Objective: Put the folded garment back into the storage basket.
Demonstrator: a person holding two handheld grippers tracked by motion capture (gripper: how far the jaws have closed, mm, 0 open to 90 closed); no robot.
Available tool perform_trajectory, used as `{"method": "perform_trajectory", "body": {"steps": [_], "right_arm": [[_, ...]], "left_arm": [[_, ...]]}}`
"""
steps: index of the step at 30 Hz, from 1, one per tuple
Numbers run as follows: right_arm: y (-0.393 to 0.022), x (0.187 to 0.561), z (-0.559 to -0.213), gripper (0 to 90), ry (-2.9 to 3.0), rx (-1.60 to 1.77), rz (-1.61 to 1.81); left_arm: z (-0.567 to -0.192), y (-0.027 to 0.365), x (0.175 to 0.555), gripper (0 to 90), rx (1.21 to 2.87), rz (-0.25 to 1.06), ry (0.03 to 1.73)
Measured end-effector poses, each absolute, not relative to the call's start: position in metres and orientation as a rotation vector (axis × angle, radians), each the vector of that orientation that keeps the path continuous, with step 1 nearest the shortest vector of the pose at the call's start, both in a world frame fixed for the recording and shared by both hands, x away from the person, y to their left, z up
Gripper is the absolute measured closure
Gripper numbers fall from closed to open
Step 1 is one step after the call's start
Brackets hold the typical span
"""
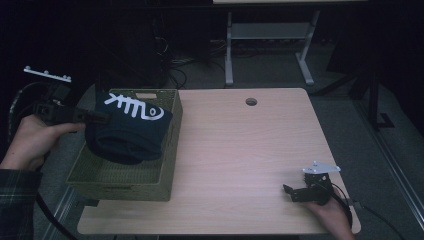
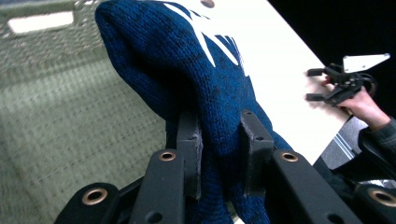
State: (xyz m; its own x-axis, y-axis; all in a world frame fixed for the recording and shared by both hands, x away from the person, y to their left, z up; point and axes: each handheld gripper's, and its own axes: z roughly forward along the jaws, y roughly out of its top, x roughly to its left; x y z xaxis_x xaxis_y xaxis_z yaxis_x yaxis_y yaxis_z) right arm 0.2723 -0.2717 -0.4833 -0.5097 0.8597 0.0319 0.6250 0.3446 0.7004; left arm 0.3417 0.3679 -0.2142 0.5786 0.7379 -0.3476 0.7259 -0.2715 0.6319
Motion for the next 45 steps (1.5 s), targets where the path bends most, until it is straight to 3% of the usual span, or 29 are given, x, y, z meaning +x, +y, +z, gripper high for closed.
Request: {"method": "perform_trajectory", "body": {"steps": [13, 29, 45], "right_arm": [[-0.272, 0.272, -0.483, 1.7, 2.268, 1.312, 0.951], [-0.272, 0.273, -0.483, 1.7, 2.268, 1.306, 0.952], [-0.272, 0.273, -0.483, 1.7, 2.269, 1.306, 0.952]], "left_arm": [[-0.260, 0.385, 0.351, 73.7, 1.987, -0.047, 1.266], [-0.302, 0.378, 0.361, 73.7, 2.001, -0.144, 1.291], [-0.338, 0.389, 0.375, 73.5, 2.070, -0.113, 1.360]]}}
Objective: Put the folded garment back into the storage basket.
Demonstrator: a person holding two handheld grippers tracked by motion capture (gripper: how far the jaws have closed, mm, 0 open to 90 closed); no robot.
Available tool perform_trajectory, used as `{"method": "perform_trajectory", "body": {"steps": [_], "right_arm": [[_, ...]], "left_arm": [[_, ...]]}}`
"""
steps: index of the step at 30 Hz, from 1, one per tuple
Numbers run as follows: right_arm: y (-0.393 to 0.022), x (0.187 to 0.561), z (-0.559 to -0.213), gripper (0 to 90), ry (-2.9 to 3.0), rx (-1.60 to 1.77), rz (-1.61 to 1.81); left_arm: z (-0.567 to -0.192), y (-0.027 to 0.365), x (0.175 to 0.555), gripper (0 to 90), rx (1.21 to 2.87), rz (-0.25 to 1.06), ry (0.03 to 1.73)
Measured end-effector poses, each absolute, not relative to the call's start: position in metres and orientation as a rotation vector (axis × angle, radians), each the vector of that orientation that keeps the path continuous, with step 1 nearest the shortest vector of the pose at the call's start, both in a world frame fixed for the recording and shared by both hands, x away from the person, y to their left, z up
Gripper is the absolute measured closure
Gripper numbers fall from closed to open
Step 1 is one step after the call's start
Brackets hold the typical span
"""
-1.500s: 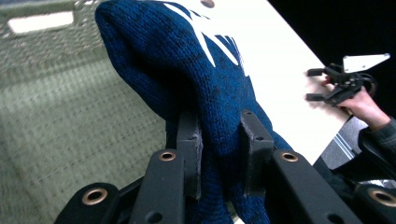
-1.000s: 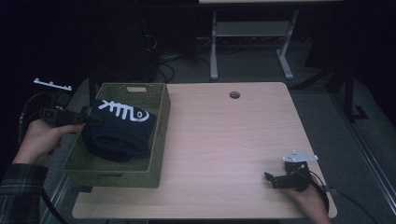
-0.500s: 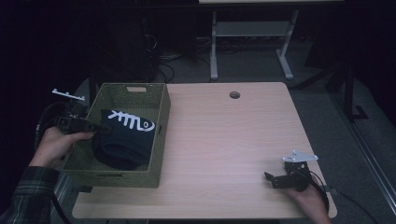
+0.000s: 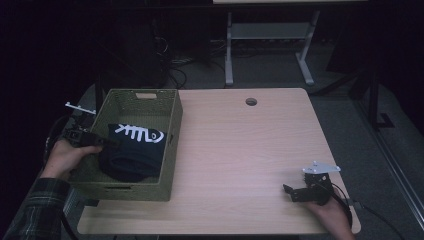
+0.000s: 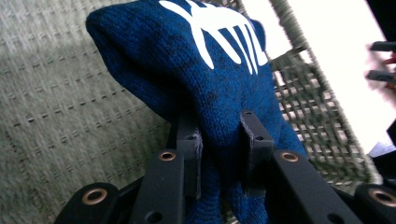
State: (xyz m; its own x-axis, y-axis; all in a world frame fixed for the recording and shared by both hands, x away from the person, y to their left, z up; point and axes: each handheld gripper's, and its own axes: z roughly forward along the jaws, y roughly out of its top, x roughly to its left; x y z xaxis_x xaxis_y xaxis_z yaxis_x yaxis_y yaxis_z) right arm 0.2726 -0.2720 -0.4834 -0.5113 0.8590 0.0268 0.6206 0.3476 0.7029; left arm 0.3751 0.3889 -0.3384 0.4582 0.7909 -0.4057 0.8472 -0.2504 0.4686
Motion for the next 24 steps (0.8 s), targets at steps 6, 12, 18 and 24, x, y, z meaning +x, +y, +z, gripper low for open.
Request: {"method": "perform_trajectory", "body": {"steps": [6, 12, 18, 24], "right_arm": [[-0.272, 0.273, -0.483, 1.7, 2.269, 1.307, 0.952], [-0.272, 0.273, -0.483, 1.7, 2.269, 1.307, 0.953], [-0.272, 0.273, -0.483, 1.7, 2.269, 1.307, 0.953], [-0.272, 0.273, -0.483, 1.7, 2.269, 1.307, 0.952]], "left_arm": [[-0.352, 0.393, 0.380, 73.2, 2.099, -0.092, 1.385], [-0.362, 0.393, 0.384, 72.5, 2.137, -0.061, 1.421], [-0.369, 0.393, 0.387, 68.5, 2.157, -0.017, 1.448], [-0.365, 0.398, 0.385, 57.2, 2.139, 0.039, 1.455]]}}
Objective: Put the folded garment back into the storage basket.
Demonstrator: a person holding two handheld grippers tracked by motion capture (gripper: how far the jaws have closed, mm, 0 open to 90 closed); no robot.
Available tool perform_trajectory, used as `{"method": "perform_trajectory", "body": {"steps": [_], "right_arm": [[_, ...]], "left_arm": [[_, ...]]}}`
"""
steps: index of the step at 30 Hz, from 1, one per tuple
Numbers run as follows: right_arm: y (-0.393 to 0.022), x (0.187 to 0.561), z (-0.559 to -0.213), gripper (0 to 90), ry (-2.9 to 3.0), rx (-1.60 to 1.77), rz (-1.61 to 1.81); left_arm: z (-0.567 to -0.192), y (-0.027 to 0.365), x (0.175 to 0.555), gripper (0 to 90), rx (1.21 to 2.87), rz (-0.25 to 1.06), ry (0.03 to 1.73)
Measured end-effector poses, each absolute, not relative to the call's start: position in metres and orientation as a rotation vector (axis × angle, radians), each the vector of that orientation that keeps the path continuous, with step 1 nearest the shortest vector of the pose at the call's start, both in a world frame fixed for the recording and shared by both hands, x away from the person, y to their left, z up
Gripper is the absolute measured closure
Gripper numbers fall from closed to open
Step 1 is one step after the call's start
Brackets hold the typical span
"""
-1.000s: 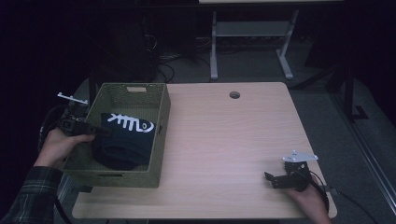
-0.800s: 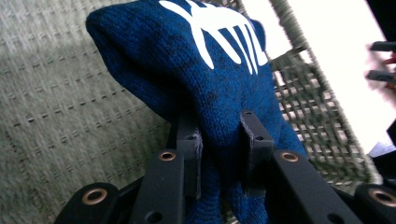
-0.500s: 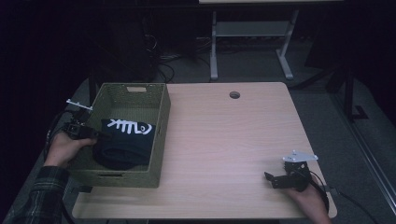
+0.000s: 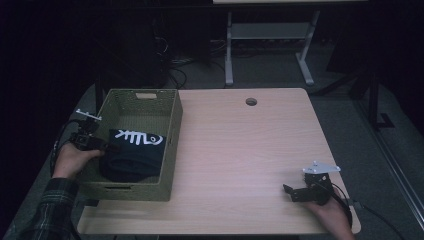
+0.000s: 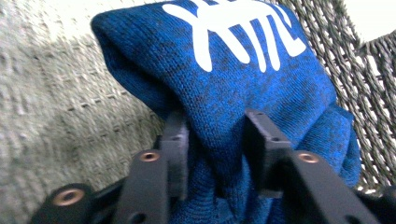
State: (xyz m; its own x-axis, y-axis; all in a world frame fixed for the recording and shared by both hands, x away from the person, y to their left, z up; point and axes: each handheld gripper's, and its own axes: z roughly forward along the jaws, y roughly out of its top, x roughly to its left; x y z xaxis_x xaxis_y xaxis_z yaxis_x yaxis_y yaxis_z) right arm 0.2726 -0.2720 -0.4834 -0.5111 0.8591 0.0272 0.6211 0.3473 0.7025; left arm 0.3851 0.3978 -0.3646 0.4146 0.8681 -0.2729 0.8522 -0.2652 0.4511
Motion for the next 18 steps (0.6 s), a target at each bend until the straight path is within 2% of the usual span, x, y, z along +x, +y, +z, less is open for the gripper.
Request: {"method": "perform_trajectory", "body": {"steps": [2, 4, 7, 8, 13, 18], "right_arm": [[-0.272, 0.273, -0.483, 1.7, 2.269, 1.307, 0.952], [-0.272, 0.273, -0.483, 1.7, 2.269, 1.307, 0.952], [-0.272, 0.273, -0.483, 1.7, 2.269, 1.306, 0.952], [-0.272, 0.273, -0.483, 1.7, 2.269, 1.307, 0.953], [-0.272, 0.273, -0.483, 1.7, 2.269, 1.308, 0.953], [-0.272, 0.273, -0.483, 1.7, 2.269, 1.305, 0.952]], "left_arm": [[-0.361, 0.401, 0.384, 49.1, 2.130, 0.073, 1.451], [-0.358, 0.403, 0.382, 47.9, 2.115, 0.085, 1.443], [-0.353, 0.405, 0.379, 40.0, 2.104, 0.113, 1.429], [-0.352, 0.405, 0.378, 40.0, 2.100, 0.130, 1.426], [-0.347, 0.403, 0.375, 25.4, 2.094, 0.217, 1.412], [-0.343, 0.399, 0.374, 16.0, 2.086, 0.263, 1.402]]}}
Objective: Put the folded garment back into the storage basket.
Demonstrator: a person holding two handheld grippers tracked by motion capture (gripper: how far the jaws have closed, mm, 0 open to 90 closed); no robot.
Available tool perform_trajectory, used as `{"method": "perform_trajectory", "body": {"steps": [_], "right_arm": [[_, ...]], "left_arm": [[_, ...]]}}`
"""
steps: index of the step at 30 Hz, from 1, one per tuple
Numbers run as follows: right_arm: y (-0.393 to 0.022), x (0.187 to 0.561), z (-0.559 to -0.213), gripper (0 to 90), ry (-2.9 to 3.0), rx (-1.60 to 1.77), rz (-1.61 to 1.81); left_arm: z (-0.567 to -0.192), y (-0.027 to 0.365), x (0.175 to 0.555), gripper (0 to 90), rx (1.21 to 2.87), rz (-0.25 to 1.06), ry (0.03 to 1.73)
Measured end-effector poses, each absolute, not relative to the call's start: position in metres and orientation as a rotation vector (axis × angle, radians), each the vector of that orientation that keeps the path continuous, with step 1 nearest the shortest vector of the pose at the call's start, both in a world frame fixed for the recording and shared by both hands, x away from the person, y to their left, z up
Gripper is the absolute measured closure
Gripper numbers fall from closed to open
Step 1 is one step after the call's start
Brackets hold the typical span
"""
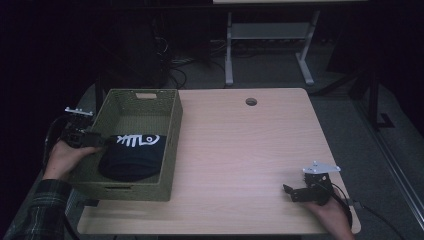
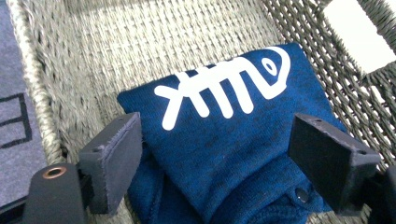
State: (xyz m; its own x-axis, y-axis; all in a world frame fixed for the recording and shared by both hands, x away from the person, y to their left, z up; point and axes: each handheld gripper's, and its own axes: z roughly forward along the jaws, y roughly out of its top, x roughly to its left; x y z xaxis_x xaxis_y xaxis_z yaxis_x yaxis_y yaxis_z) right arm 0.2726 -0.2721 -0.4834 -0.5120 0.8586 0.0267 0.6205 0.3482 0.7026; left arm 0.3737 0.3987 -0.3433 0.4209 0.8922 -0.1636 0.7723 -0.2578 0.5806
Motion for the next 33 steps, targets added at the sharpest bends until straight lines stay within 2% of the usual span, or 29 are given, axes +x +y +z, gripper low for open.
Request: {"method": "perform_trajectory", "body": {"steps": [4, 15, 33], "right_arm": [[-0.272, 0.273, -0.483, 1.7, 2.269, 1.305, 0.953], [-0.272, 0.273, -0.483, 1.7, 2.269, 1.305, 0.953], [-0.272, 0.273, -0.483, 1.7, 2.270, 1.305, 0.953]], "left_arm": [[-0.342, 0.394, 0.373, 13.4, 2.098, 0.282, 1.392], [-0.334, 0.375, 0.369, 13.0, 2.126, 0.282, 1.312], [-0.326, 0.298, 0.365, 13.9, 2.167, 0.250, 1.115]]}}
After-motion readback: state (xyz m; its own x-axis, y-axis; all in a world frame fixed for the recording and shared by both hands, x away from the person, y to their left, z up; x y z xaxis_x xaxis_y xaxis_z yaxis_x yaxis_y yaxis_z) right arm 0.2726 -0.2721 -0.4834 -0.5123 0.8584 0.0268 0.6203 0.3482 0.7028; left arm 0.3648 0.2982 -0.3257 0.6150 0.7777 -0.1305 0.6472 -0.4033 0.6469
